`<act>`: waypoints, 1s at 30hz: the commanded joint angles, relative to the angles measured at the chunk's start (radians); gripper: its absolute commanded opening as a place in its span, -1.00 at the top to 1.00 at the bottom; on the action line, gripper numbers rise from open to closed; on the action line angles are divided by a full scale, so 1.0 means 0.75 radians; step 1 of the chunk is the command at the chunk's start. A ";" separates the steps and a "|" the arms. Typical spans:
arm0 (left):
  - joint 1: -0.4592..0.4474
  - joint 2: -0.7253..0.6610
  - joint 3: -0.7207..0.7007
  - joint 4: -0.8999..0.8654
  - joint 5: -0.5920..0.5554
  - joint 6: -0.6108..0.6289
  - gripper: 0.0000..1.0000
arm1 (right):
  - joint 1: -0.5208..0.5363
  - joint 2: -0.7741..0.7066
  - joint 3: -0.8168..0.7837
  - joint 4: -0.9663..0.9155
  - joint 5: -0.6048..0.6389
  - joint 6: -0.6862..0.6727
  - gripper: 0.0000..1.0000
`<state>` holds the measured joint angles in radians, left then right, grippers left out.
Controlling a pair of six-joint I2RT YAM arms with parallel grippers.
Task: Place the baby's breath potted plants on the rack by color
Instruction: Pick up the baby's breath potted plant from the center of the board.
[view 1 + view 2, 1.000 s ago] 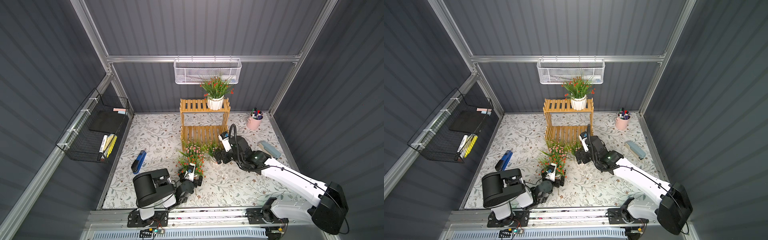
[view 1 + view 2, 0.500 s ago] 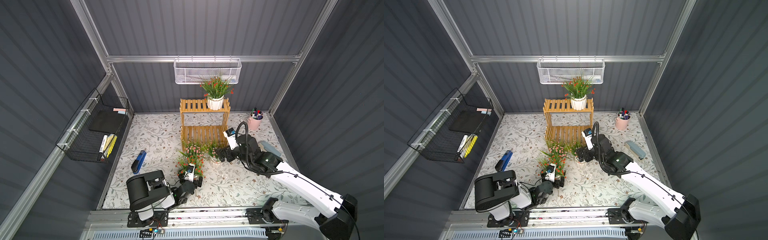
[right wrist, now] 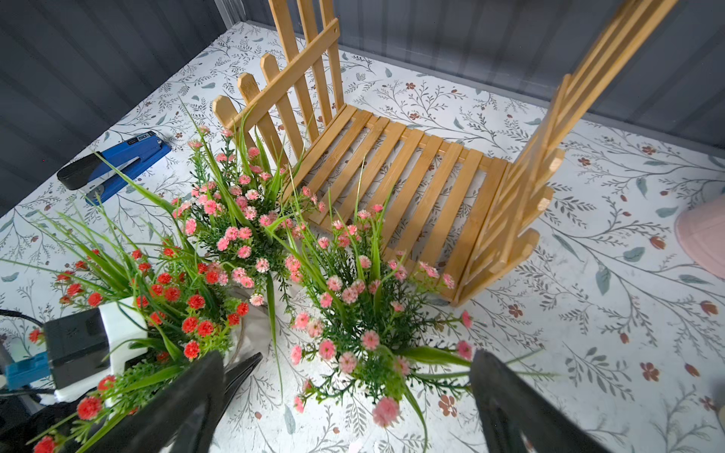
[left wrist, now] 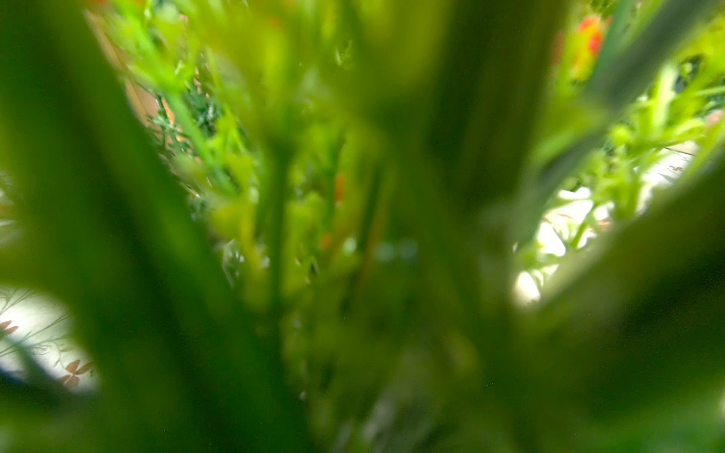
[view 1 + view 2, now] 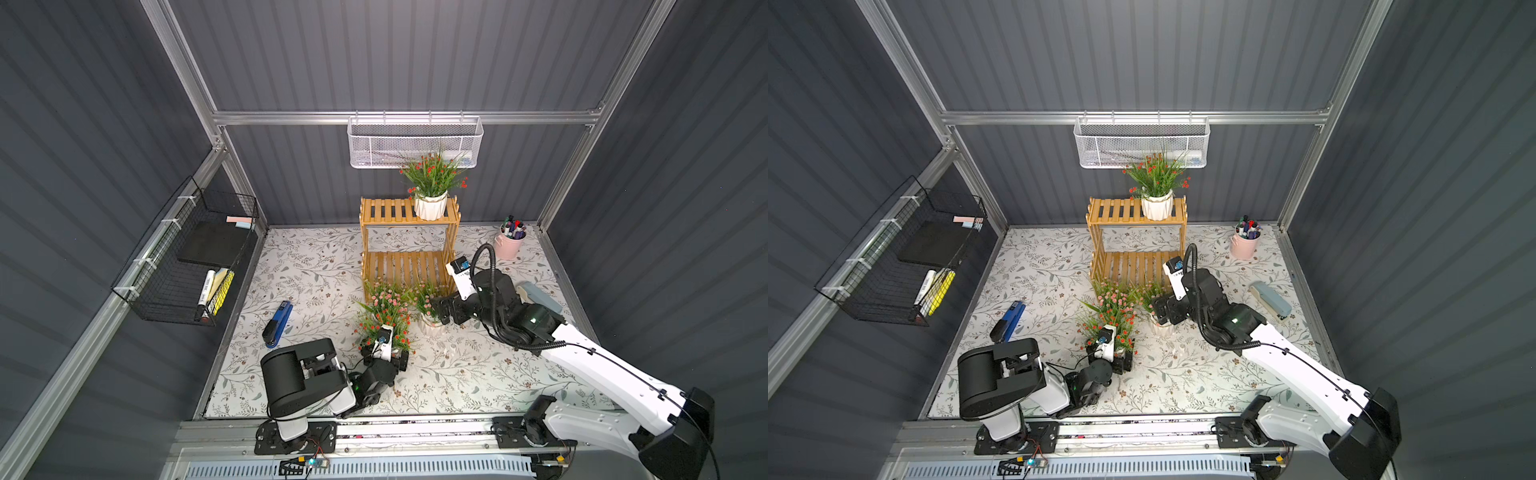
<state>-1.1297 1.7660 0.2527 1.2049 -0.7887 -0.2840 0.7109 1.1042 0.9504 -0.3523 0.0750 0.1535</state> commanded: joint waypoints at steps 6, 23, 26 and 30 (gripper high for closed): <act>-0.005 -0.118 0.007 -0.243 0.043 -0.036 -0.50 | 0.007 0.010 0.021 0.005 0.007 0.004 -0.98; -0.007 -0.668 0.166 -0.947 0.060 -0.122 -0.50 | 0.007 -0.043 -0.005 0.010 0.133 -0.017 -0.98; -0.005 -0.767 0.216 -1.054 0.081 -0.106 -0.50 | 0.008 -0.048 0.000 0.002 0.139 -0.025 -0.98; -0.004 -0.889 0.337 -1.275 0.101 -0.094 -0.50 | 0.008 -0.059 0.004 0.002 0.149 -0.030 -0.98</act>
<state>-1.1297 1.1675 0.4145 0.3546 -0.7158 -0.3664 0.7109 1.0786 0.9501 -0.3519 0.1627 0.1455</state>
